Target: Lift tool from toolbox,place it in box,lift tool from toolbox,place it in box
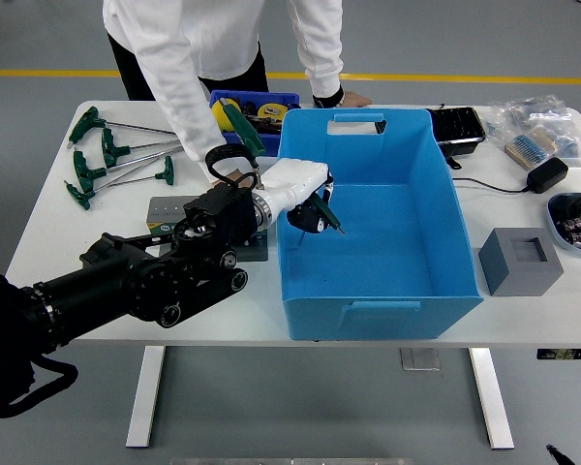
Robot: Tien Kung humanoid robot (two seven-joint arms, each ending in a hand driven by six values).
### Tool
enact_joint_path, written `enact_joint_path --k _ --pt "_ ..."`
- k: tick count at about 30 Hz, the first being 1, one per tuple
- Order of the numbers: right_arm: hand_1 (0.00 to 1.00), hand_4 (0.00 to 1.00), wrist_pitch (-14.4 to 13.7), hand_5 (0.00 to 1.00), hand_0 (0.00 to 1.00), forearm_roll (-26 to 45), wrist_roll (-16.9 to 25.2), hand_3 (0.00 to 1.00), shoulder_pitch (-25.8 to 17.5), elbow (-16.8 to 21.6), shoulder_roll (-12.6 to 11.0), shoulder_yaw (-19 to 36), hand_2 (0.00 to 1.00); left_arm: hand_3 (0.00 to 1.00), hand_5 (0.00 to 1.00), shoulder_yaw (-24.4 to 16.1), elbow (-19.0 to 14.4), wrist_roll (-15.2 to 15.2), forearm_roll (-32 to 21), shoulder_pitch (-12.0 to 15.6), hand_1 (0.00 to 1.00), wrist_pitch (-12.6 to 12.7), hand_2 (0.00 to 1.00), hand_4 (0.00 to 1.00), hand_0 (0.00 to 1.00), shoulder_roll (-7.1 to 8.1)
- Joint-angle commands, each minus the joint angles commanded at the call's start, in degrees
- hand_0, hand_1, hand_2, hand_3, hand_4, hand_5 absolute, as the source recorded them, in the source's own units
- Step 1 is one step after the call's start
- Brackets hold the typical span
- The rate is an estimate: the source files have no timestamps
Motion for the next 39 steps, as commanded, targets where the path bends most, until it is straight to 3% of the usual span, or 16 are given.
enact_joint_path --k 5,6,11,12,17,18,29,35,36,39 --pt "0.637 0.809 0.00 0.749 0.648 -0.04 0.06 0.561 -0.14 -0.01 0.00 0.07 0.712 0.685 0.524 0.34 0.39 -1.54 0.26 0.56 0.562 -3.57 0.715 0.998 0.473 0.00" --pt "0.637 0.808 0.00 0.749 0.647 -0.19 0.04 0.561 -0.17 -0.02 0.00 0.08 0.711 0.752 0.563 0.32 -0.33 -2.31 -0.04 0.84 0.651 -3.75 0.825 0.998 0.563 0.00" --pt "0.637 0.808 0.01 0.749 0.647 -0.53 -0.06 0.561 -0.24 -0.04 0.01 0.22 0.711 0.752 0.563 0.12 -3.53 -5.38 -1.37 1.63 0.651 -2.25 0.825 0.998 0.563 0.00" --pt "0.636 0.807 0.01 0.749 0.647 -0.56 -0.07 0.561 -0.26 -0.04 0.02 0.24 0.710 0.790 0.593 0.09 -4.05 -5.74 -1.57 1.70 0.681 -2.05 0.888 0.998 0.585 0.00" --pt "0.636 0.807 0.00 0.749 0.647 -0.27 0.05 0.561 -0.27 -0.05 0.01 0.06 0.710 0.790 0.593 -0.63 -8.55 -7.11 -0.94 2.04 0.681 -2.15 0.888 0.998 0.585 0.00" --pt "0.636 0.807 -0.03 0.749 0.647 0.10 0.17 0.561 -0.31 -0.08 0.01 -0.05 0.710 0.791 0.608 -1.61 -10.45 -7.59 0.20 2.15 0.674 -1.40 0.878 0.998 0.578 0.00" --pt "0.635 0.807 -0.06 0.748 0.647 0.68 0.39 0.561 -0.75 -0.19 0.01 -0.22 0.709 0.765 0.607 -7.25 -17.49 -9.18 4.31 1.69 0.646 2.42 0.826 0.998 0.552 0.00" --pt "0.633 0.807 -0.07 0.750 0.648 0.15 0.16 0.561 -1.04 -0.28 0.14 0.13 0.709 0.750 0.602 -9.13 -20.42 -8.76 5.41 1.84 0.637 1.88 0.808 0.998 0.542 0.00" --pt "0.634 0.807 -0.06 0.749 0.648 0.17 0.15 0.561 -1.12 -0.31 0.16 0.13 0.709 0.730 0.598 -9.70 -21.46 -8.18 5.99 2.10 0.617 1.28 0.762 0.998 0.529 0.00" --pt "0.634 0.807 -0.09 0.749 0.648 0.68 0.27 0.561 -1.39 -0.39 0.27 -0.04 0.709 0.730 0.598 -11.51 -23.99 -6.70 7.42 3.40 0.617 0.53 0.762 0.998 0.529 0.00"
